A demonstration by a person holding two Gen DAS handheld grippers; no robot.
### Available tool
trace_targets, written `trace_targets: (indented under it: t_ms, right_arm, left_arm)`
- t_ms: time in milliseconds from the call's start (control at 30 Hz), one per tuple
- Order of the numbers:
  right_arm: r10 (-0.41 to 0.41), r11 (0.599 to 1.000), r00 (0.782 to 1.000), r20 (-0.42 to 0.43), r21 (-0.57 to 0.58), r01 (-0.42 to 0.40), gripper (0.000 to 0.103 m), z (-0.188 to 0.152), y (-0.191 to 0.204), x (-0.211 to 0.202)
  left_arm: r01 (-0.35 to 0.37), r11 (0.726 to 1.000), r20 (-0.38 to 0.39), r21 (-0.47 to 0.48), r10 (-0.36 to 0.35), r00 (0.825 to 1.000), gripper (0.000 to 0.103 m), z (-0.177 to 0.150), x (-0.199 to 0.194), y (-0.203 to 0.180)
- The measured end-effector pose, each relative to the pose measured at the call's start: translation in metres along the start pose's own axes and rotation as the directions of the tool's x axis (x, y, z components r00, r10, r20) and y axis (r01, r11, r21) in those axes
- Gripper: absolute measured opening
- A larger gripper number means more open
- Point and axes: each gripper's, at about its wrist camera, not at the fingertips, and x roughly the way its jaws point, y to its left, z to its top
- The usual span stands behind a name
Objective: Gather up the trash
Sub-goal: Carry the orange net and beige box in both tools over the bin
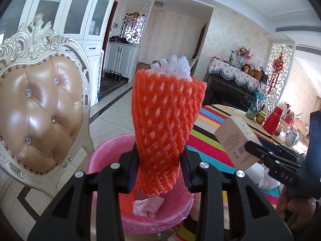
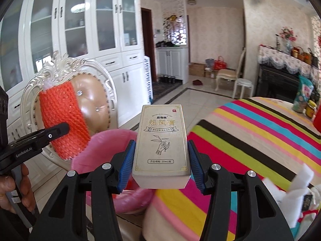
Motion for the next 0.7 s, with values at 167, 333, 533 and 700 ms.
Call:
trace_targets:
  t_ms: [167,333,533,700]
  right_arm:
    - [0.041,0.999,0.999,-0.02,-0.03,-0.042,0.05,0.002,0.024,0.021]
    - [0.068,0.997,0.996,-0.051,-0.042,-0.07,0.05,0.001,0.039,0.042]
    - [0.085,0.994,0.994,-0.073,-0.061,-0.09,0.05,0.001,0.054,0.059]
    - [0.094,0.992,0.991,-0.096,-0.078,-0.101,0.051,0.001,0.061,0.072]
  left_arm:
    - [-0.019,1.0,-0.004,-0.011,0.019,1.0,0.036,0.0,0.0,0.014]
    - [-0.025,0.999,-0.007,-0.024,0.025,1.0,0.037,0.001,0.002,0.025]
    - [-0.03,0.999,-0.009,-0.038,0.03,1.0,0.039,0.004,0.004,0.036]
    - [-0.032,0.998,-0.014,-0.055,0.031,0.999,0.053,0.004,0.008,0.038]
